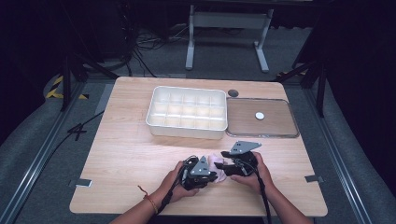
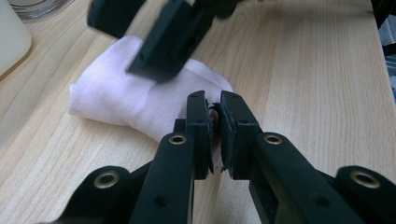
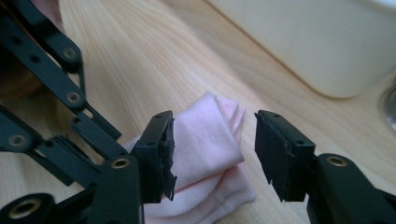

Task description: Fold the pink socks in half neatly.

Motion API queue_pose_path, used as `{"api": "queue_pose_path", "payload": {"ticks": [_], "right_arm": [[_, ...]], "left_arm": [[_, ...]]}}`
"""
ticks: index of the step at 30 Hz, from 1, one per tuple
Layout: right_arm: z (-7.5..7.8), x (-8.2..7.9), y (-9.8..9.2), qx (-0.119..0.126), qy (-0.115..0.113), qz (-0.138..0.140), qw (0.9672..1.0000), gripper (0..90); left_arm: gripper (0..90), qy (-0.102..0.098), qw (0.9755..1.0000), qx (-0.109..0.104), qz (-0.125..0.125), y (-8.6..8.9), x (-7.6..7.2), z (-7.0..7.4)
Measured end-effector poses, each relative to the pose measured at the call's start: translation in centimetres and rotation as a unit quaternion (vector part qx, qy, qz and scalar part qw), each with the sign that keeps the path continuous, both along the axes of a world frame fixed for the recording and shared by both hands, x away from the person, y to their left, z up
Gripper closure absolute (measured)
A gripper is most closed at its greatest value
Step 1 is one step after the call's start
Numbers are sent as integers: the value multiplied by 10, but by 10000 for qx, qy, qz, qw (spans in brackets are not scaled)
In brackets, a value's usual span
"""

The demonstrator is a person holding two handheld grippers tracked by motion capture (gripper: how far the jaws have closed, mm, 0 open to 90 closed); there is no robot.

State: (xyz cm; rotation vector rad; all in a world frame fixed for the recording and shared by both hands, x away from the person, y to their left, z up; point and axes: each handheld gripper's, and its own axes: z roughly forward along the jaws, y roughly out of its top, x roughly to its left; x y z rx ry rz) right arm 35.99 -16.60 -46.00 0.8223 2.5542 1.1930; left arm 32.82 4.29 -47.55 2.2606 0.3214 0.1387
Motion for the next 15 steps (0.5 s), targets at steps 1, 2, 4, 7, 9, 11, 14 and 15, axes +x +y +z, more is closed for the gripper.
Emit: {"api": "queue_pose_path", "payload": {"ticks": [1, 2, 4, 7, 9, 11, 14, 15], "right_arm": [[-3, 1, 0, 23, 83, 24, 10000, 480], [-7, 3, 1, 77, 189, -2, 9998, 468], [-12, 7, -1, 225, 396, -89, 9989, 441], [-17, 12, -4, 374, 596, -159, 9974, 385], [-21, 14, -6, 540, 822, -167, 9950, 407], [-20, 15, -6, 526, 838, -71, 9951, 452], [-20, 15, -3, 556, 987, 95, 9935, 532], [-20, 15, -3, 556, 987, 95, 9935, 532]], "left_arm": [[821, -32, 10000, 16, 6, 0, 0, 0], [820, -49, 10000, 30, -19, 0, 0, 0], [819, -12, 10000, 25, -8, 1, 1, 0], [818, -16, 10000, 39, -21, 1, 1, 0], [806, -9, 10000, 57, -26, 2, 0, 1], [751, 25, 9999, 153, -61, 3, -1, 4], [586, 40, 9988, 416, -250, 9, -3, 13], [543, 40, 9988, 416, -250, 9, -3, 13]]}}
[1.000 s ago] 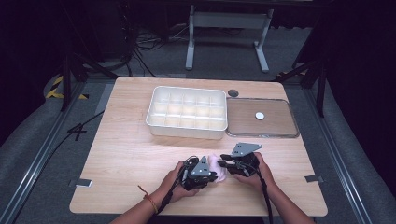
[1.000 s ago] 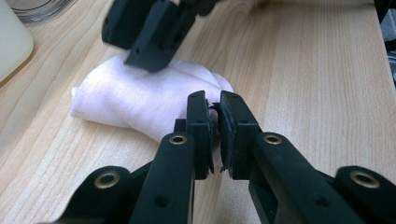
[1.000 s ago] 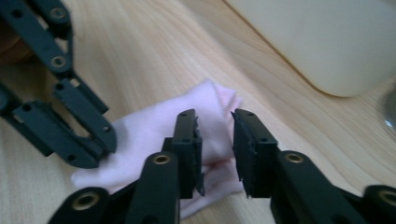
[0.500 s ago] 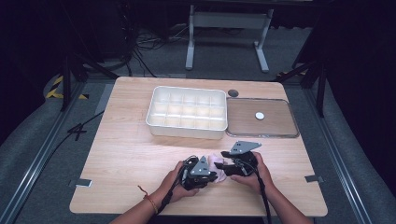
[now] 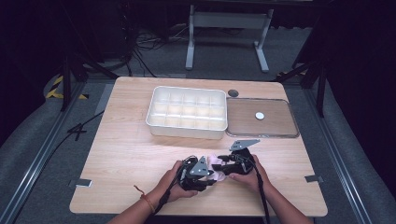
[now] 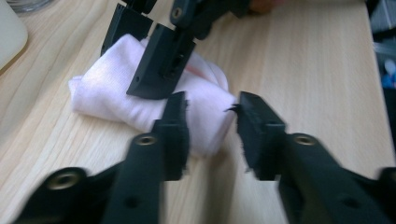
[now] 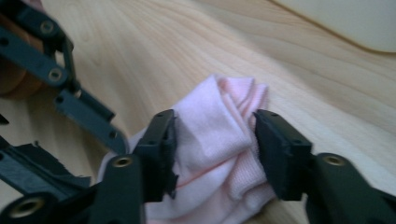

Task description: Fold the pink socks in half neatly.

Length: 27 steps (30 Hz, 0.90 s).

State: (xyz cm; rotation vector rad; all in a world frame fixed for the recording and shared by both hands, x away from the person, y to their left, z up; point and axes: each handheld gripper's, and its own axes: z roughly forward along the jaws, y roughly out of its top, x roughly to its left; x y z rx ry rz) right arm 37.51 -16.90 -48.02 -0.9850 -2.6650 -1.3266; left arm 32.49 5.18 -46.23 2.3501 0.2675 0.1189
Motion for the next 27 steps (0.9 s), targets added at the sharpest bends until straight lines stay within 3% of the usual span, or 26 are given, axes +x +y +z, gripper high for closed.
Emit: {"api": "queue_pose_path", "payload": {"ticks": [1, 2, 3, 4, 5, 6, 10, 12, 15, 18, 20, 21, 23, 27], "right_arm": [[1, 1, 1, -23, 20, 72, 10000, 564], [1, 1, 1, -23, 20, 72, 10000, 564], [1, 0, 1, 11, 73, 108, 9999, 608], [1, 0, 1, 11, 73, 108, 9999, 608], [0, 1, 2, 101, 105, 179, 9997, 641], [0, 1, 2, 101, 105, 179, 9997, 641], [2, -1, 7, 20, -49, 282, 9996, 681], [3, -2, 7, -12, -85, 280, 9996, 696], [5, -5, 7, -37, -196, 314, 9993, 712], [8, -9, 6, -68, -347, 343, 9988, 718], [10, -10, 5, -47, -413, 366, 9985, 719], [15, -13, 2, -49, -586, 356, 9976, 720], [19, -15, -1, -60, -702, 346, 9969, 721], [26, -16, -8, 3, -848, 266, 9960, 720]], "left_arm": [[477, -36, 9998, 187, -87, 7, -2, 6], [477, -124, 9995, 281, -40, 15, -4, 10], [404, -144, 9994, 323, 18, 23, -3, 13], [404, -98, 9994, 296, 128, 30, -2, 14], [351, -136, 9987, 299, 387, 52, 1, 15], [319, -136, 9987, 299, 387, 52, 1, 15], [273, -65, 9932, 446, 1072, 102, 7, 5], [254, -38, 9901, 547, 1289, 119, 7, 0], [236, 14, 9864, 473, 1577, 140, 7, -7], [200, 179, 9829, 410, 1788, 155, 9, -12], [204, 164, 9824, 407, 1814, 157, 9, -12], [184, 174, 9819, 347, 1854, 158, 10, -14], [164, 222, 9812, 293, 1893, 159, 10, -16], [155, 232, 9807, 194, 1931, 161, 9, -17]]}}
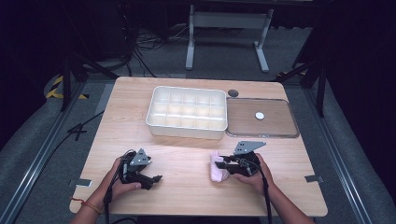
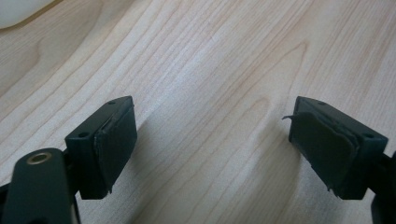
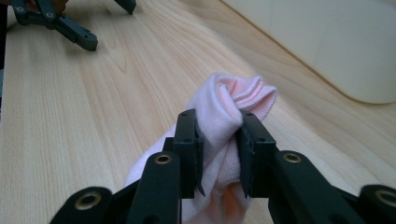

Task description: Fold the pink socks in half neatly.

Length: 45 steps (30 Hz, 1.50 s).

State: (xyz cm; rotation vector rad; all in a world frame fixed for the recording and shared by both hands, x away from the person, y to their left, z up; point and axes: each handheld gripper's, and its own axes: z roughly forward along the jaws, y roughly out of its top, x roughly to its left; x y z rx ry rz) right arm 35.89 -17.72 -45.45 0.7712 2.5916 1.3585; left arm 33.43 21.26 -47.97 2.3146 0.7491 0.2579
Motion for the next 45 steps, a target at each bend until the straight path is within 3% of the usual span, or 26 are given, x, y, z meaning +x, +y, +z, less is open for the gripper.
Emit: {"api": "queue_pose_path", "payload": {"ticks": [5, 16, 29, 45], "right_arm": [[6, 0, -8, 62, -160, -81, 9998, 720], [22, 1, -31, 66, -580, -421, 9974, 720], [37, 4, -50, 196, -857, -743, 9934, 720], [59, 24, -46, 239, -1080, -761, 9909, 720]], "left_arm": [[136, -123, 9998, -133, 2, 3, 1, -3], [120, -105, 9999, -105, 12, 2, 3, -3], [109, -71, 9999, -78, -21, 1, 5, -3], [96, -102, 9999, -100, -12, 0, 5, -4]]}}
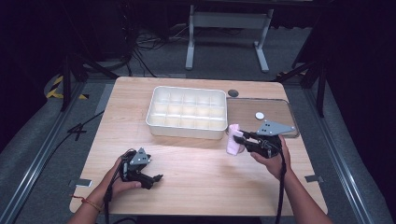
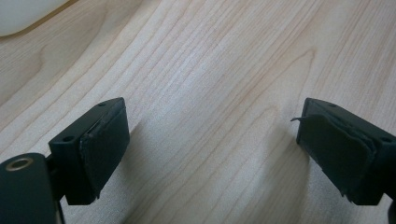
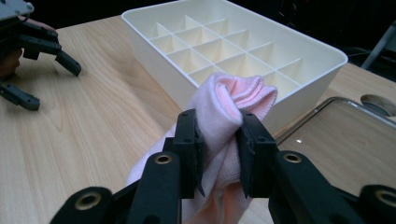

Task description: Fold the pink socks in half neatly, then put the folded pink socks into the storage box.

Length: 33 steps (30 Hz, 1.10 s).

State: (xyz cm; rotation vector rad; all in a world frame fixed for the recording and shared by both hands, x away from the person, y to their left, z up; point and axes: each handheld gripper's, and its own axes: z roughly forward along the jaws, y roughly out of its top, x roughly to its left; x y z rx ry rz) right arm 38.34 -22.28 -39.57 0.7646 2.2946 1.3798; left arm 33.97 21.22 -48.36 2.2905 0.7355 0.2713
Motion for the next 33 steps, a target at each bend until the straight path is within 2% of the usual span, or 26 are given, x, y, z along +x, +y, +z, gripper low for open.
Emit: {"api": "queue_pose_path", "payload": {"ticks": [6, 13, 17, 26, 31, 33], "right_arm": [[13, 13, 1, -32, -106, -53, 9999, 720], [28, 27, 4, -180, -170, -122, 9996, 719], [33, 33, 10, -243, -205, -37, 9995, 719], [37, 48, 29, -460, -243, -18, 9986, 720], [38, 56, 38, -425, -235, -41, 9988, 719], [38, 60, 42, -481, -251, -63, 9985, 719]], "left_arm": [[96, -1, 10000, 1, -1, 0, 0, 0], [96, 0, 10000, 0, -1, 0, 0, 0], [96, -17, 10000, 20, 27, 0, 0, 0], [95, -16, 10000, 26, 34, 0, -1, 0], [94, -18, 10000, 22, 28, 0, 0, 0], [94, -19, 10000, 22, 29, 0, 0, 0]]}}
